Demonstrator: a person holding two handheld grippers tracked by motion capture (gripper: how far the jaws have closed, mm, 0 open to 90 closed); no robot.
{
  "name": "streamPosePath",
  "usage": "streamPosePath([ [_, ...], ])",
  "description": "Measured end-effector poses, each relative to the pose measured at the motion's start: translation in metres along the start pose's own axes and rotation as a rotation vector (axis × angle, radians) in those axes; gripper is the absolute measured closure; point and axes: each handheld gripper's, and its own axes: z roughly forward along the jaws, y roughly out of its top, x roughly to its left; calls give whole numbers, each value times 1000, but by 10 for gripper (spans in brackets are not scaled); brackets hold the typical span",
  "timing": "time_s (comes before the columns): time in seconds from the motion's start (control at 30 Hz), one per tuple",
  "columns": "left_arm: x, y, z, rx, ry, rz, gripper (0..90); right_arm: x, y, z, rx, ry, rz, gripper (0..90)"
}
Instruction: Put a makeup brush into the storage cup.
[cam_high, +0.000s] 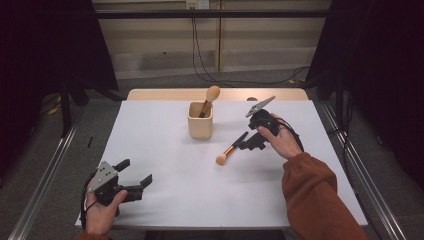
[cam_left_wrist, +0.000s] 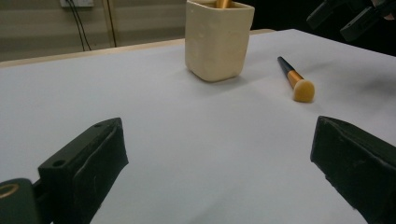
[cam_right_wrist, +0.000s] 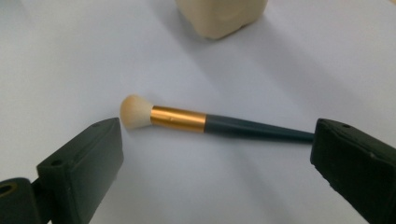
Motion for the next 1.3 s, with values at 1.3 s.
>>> streamPosePath([
  [1.3,-1,-2,1,20,-1,10,36,12,41,60,401,97,-412,235],
])
